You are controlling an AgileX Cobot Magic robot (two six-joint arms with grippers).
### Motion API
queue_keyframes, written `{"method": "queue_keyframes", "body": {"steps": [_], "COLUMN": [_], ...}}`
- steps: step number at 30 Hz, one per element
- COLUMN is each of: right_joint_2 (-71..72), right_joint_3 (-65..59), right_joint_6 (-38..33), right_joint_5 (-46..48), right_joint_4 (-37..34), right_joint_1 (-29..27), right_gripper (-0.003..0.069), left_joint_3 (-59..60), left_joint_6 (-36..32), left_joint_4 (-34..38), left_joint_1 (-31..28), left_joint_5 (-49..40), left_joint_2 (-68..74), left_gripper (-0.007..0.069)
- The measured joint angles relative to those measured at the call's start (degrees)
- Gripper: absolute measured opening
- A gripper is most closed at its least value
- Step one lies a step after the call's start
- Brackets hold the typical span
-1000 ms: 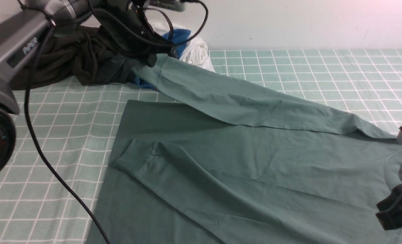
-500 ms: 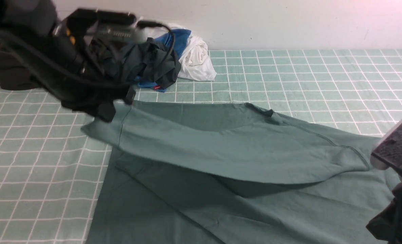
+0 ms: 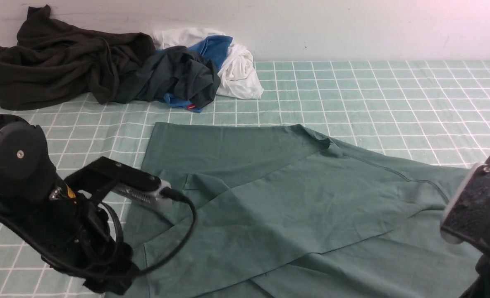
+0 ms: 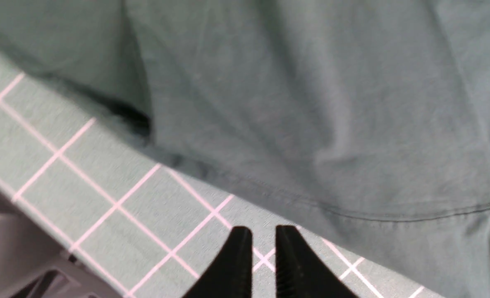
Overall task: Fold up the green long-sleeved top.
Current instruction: Use the left arm to drag and drop the cuff onto the cuff closest to the left arm, then use both arms simultaneously to clamp the lower edge of the clothing fabric
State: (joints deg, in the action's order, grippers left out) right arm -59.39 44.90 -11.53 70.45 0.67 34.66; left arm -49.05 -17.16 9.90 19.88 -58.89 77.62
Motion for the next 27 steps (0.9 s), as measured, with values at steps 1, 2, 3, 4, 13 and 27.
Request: {"method": "queue_keyframes", "body": {"steps": [1, 2, 3, 4, 13, 27], "right_joint_2": [0.00, 0.00, 0.00, 0.00, 0.00, 0.00], "right_joint_3": [0.00, 0.00, 0.00, 0.00, 0.00, 0.00], "right_joint_6": [-0.08, -0.85, -1.45, -1.88, -3.51, -3.58], "right_joint_5": [-0.03, 0.10, 0.10, 0.10, 0.10, 0.10], "right_joint_4": [-0.05, -0.67, -0.67, -1.03, -2.27, -2.27], "right_joint_1": [0.15, 1.04, 1.57, 1.93, 2.49, 2.49], "right_gripper": [0.0136, 0.0183, 0.0217, 0.0243, 0.0360, 0.0365], "left_joint_3": [0.06, 0.59, 1.26, 2.08, 16.16, 18.56], "left_joint_6": [-0.22, -1.70, -2.68, -3.33, -5.70, 0.70], "left_joint_4": [-0.01, -0.11, -0.58, -1.27, -10.60, -15.45], "left_joint_1": [0.44, 3.80, 6.45, 9.14, 22.78, 23.53], "left_joint_5": [-0.25, -1.93, -2.87, -3.34, 6.51, 13.06], "left_joint_2": [-0.09, -0.58, -0.71, -0.71, 1.51, 4.78], "left_gripper": [0.0432, 0.0444, 0.0449, 0.0449, 0.0451, 0.0233]}}
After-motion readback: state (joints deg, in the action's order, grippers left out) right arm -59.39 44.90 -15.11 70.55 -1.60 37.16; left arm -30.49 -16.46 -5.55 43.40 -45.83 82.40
